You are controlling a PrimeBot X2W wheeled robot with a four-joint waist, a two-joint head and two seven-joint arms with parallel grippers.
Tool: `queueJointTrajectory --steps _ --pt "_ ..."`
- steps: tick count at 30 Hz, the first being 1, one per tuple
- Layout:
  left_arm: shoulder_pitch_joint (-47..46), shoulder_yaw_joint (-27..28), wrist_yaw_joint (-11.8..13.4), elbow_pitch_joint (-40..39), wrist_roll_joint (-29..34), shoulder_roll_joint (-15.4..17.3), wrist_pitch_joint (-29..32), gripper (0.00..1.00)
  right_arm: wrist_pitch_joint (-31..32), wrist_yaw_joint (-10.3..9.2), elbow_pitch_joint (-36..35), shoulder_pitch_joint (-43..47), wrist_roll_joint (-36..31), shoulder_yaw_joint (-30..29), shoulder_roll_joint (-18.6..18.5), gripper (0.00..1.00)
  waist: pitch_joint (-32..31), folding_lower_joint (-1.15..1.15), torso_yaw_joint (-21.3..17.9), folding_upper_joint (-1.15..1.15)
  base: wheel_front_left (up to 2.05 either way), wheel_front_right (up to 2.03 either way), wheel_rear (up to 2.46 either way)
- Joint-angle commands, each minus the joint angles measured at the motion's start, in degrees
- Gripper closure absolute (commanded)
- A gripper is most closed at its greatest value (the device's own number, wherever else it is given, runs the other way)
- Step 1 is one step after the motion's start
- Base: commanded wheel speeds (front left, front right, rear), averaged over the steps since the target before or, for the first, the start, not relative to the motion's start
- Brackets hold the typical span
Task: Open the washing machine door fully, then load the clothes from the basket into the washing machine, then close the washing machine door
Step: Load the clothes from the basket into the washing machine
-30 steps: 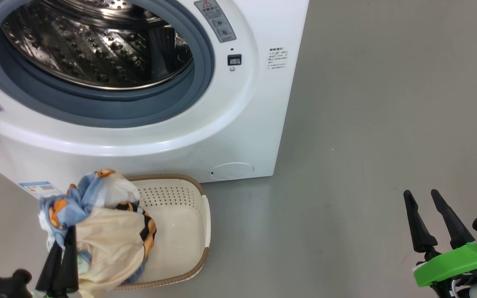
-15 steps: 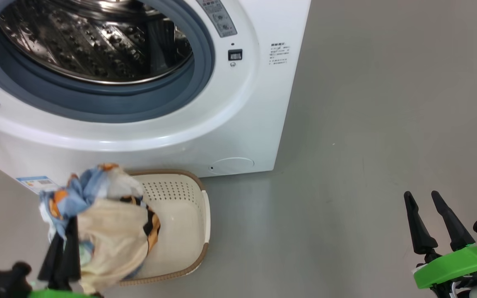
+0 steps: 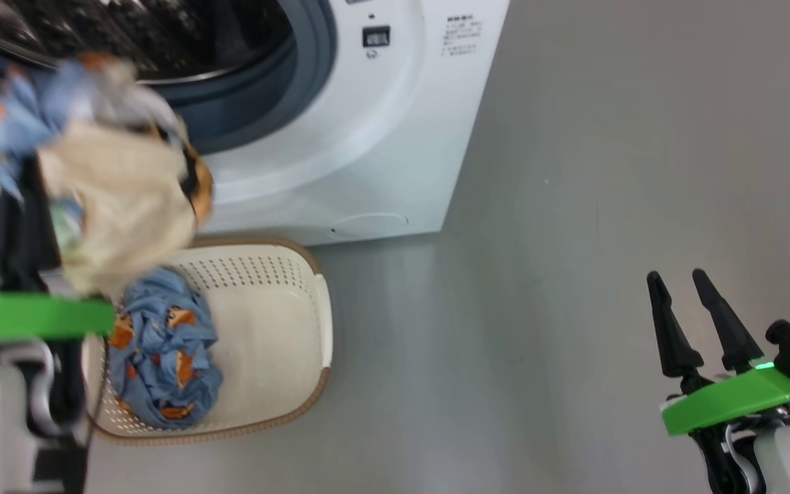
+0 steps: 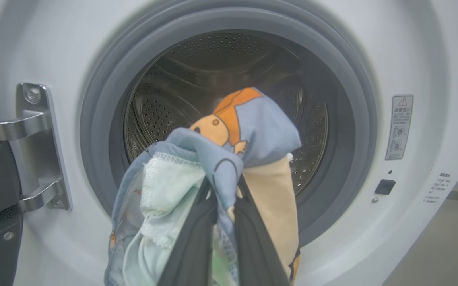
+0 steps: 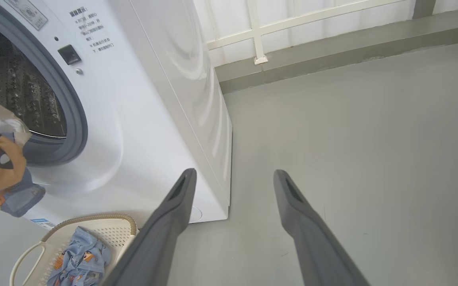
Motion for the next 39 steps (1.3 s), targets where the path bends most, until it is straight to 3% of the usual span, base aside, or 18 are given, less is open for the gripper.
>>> queueJointTrajectory --steps 1,9,17,24,28,36,37,39 --pt "-2.05 2.18 -0.09 -1.0 -0.24 2.25 -0.36 1.0 -0.27 0.16 -1.37 -0.54 -0.06 1.25 -0.47 0.0 2.47 0.0 -1.4 0.0 0.0 0.0 0.0" --pt "-17.27 0.96 -0.09 12.65 -0.08 5.32 -0.36 1.0 -0.27 0.16 -1.7 -3.38 -0.06 2.5 1.39 0.0 6.9 0.0 -4.36 0.0 0.0 0.0 0.0" --pt "-31.57 -3.9 -0.09 31.48 0.27 8.65 -0.36 1.0 -0.27 0.16 -1.93 -5.74 -0.05 4.4 3.46 0.0 10.89 0.0 -7.64 0.0 0.0 0.0 0.0" --pt "-41.88 -9.21 -0.09 43.44 0.14 10.4 -0.36 1.0 -0.27 0.16 -1.93 -6.99 0.17 5.45 4.95 0.0 13.25 0.0 -9.95 0.0 0.0 0.0 0.0" --pt "-47.18 -10.04 -0.09 44.51 0.39 11.64 -0.36 1.0 -0.27 0.16 -2.0 -7.45 0.24 6.05 5.66 0.0 14.29 0.0 -10.94 0.0 0.0 0.0 0.0" --pt "-50.22 -5.6 -0.09 31.53 3.28 12.46 -0.36 1.0 -0.27 0.16 -2.15 -8.43 0.52 6.3 6.6 0.0 15.89 0.0 -11.85 0.0 0.0 0.0 0.0" --pt "-49.7 -4.95 -0.09 31.09 3.34 12.17 -0.36 0.8 -0.27 0.16 -2.14 -8.49 0.52 6.29 6.71 0.0 15.92 0.0 -11.86 0.0 0.0 0.0 0.0" --pt "-48.1 -4.91 -0.09 30.78 4.47 12.23 -0.36 0.0 -0.27 0.16 -2.07 -8.62 0.56 6.36 6.97 0.0 16.02 0.0 -11.83 0.0 0.0 0.0 0.0"
